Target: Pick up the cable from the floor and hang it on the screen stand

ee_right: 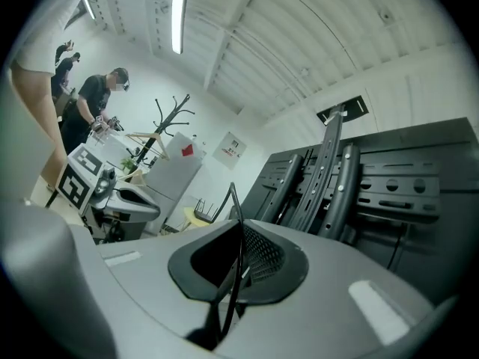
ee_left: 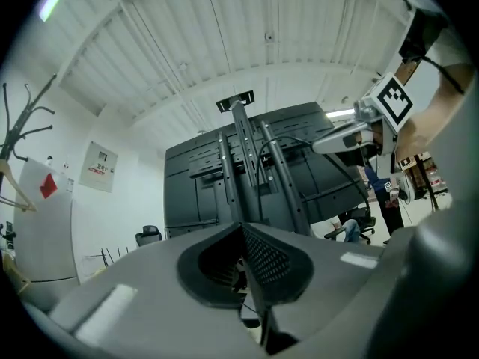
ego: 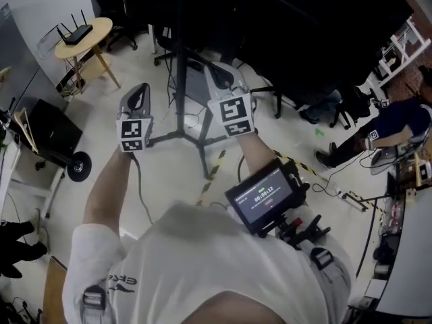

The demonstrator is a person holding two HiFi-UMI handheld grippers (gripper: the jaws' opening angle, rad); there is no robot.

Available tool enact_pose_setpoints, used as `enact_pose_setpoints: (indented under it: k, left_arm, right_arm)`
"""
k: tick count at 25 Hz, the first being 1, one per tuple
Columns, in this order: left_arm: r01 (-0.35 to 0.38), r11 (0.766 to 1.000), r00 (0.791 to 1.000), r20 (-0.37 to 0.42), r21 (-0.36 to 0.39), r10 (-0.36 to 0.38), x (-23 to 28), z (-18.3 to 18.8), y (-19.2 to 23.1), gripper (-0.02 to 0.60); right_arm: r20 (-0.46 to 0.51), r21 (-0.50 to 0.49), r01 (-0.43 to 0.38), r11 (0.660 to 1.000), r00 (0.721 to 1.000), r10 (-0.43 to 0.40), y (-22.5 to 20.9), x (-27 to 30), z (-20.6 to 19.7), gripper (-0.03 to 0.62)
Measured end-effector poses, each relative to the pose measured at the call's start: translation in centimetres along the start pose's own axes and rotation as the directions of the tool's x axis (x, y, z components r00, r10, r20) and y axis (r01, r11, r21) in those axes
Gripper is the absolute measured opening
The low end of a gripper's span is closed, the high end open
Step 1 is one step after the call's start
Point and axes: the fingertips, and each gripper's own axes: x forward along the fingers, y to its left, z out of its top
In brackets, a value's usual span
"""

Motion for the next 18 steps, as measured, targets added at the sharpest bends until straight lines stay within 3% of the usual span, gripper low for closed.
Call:
enact_pose_setpoints:
  k: [7, 12, 18]
  left_arm:
    - [0.045, 0.999, 0.999, -0.018, 0.001, -0.045, 2.1, -0.6, -1.0, 0.003]
    - [0.112, 0.994, 0.991, -0.072, 0.002, -0.112, 4.7, -2.5, -2.8, 0.005]
    - [0.201, 0.979, 0.97, -0.135, -0.026, -0.203, 7.6, -5.1, -5.8, 0.109]
  right_arm:
    - [0.048, -0.026, 0.043, 0.999, 0.998, -0.042, -2.5, -0.3, 4.0, 0.025]
    - [0.1, -0.033, 0.09, 0.995, 0.991, -0.086, -4.9, -1.1, 7.7, 0.025]
    - [0.136, -0.041, 0.137, 0.99, 0.982, -0.13, -6.7, -2.3, 9.9, 0.025]
